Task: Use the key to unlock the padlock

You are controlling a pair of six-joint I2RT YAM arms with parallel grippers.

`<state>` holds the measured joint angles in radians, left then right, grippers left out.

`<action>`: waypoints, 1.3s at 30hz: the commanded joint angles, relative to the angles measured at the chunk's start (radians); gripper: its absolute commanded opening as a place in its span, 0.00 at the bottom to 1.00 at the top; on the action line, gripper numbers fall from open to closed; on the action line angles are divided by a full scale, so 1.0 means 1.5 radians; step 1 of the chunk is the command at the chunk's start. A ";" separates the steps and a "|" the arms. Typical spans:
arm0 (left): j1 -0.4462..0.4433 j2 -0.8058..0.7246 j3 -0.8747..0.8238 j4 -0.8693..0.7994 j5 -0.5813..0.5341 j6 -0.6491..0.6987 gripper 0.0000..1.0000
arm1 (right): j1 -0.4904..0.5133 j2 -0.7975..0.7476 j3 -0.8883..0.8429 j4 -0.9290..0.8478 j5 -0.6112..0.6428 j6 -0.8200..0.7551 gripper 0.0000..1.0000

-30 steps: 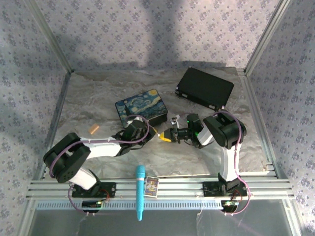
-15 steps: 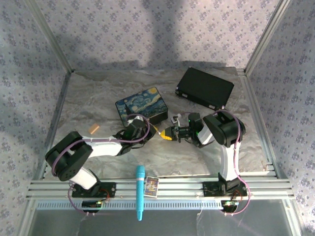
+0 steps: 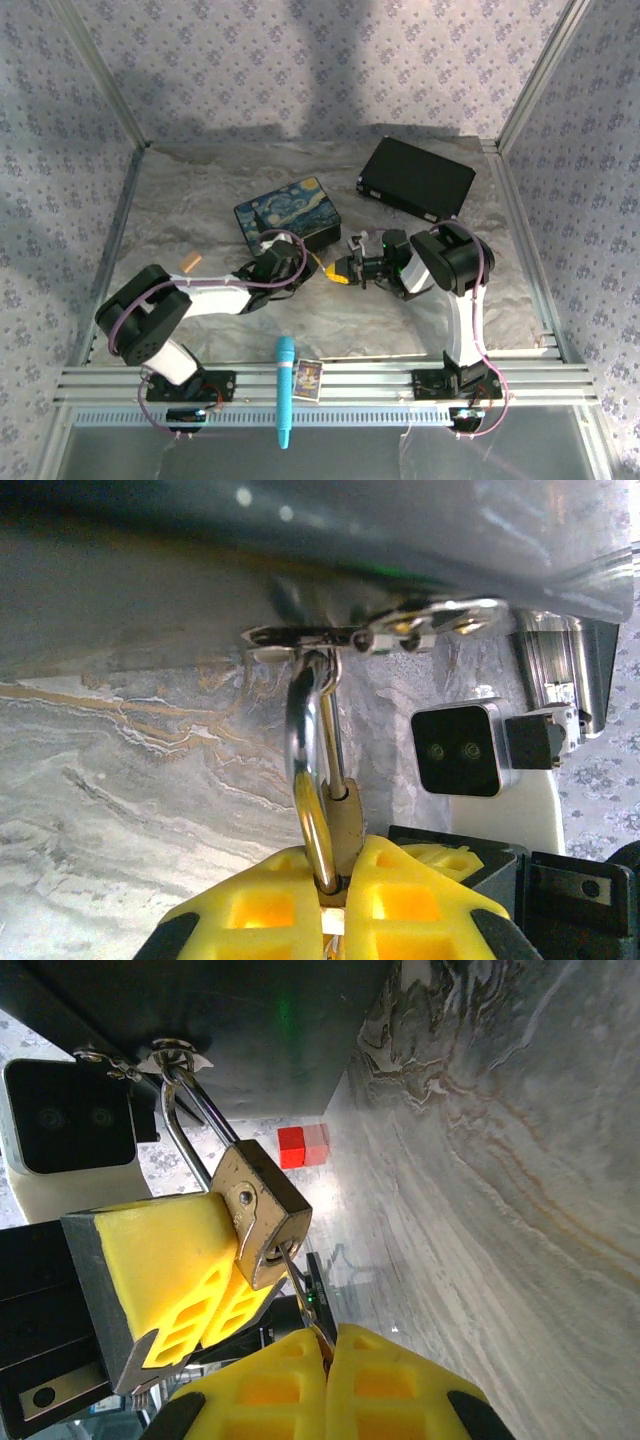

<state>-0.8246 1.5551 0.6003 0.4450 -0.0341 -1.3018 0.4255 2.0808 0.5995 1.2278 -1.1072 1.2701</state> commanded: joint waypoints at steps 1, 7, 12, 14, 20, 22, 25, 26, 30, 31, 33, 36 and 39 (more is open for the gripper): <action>-0.030 0.005 0.027 0.050 0.108 0.009 0.00 | -0.005 0.014 0.040 0.057 0.031 0.018 0.00; -0.031 0.015 0.024 0.082 0.122 0.002 0.00 | -0.009 0.034 0.065 0.065 0.024 0.044 0.00; -0.031 0.012 0.023 0.068 0.112 0.006 0.00 | 0.000 0.030 0.077 0.066 0.024 0.053 0.00; -0.031 0.018 0.021 0.079 0.115 0.002 0.00 | 0.012 0.024 0.077 0.068 0.038 0.051 0.00; -0.034 0.024 0.028 0.083 0.124 -0.004 0.00 | 0.016 0.012 0.062 0.074 0.104 0.034 0.00; -0.034 0.024 0.030 0.075 0.124 -0.001 0.00 | 0.021 0.006 0.059 0.087 0.120 0.034 0.00; -0.032 0.024 0.025 0.074 0.121 -0.005 0.00 | 0.019 -0.003 0.051 0.089 0.128 0.031 0.00; -0.030 0.023 0.024 0.071 0.122 -0.006 0.00 | 0.016 -0.004 0.048 0.087 0.127 0.028 0.00; -0.026 0.022 0.026 0.046 0.123 0.001 0.00 | -0.014 0.001 0.025 0.086 0.125 0.017 0.00; -0.027 0.022 0.024 0.050 0.124 0.000 0.00 | -0.017 0.006 0.025 0.088 0.123 0.020 0.00; -0.027 0.023 0.021 0.058 0.126 -0.006 0.00 | -0.020 0.018 0.031 0.084 0.121 0.026 0.00; -0.026 0.025 0.017 0.078 0.128 -0.012 0.00 | -0.022 0.032 0.036 0.086 0.121 0.032 0.00; -0.026 0.028 0.022 0.067 0.126 -0.009 0.00 | -0.015 0.034 0.035 0.085 0.124 0.030 0.00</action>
<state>-0.8154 1.5814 0.6041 0.4828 -0.0402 -1.3102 0.4042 2.1170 0.6205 1.2957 -1.0348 1.3201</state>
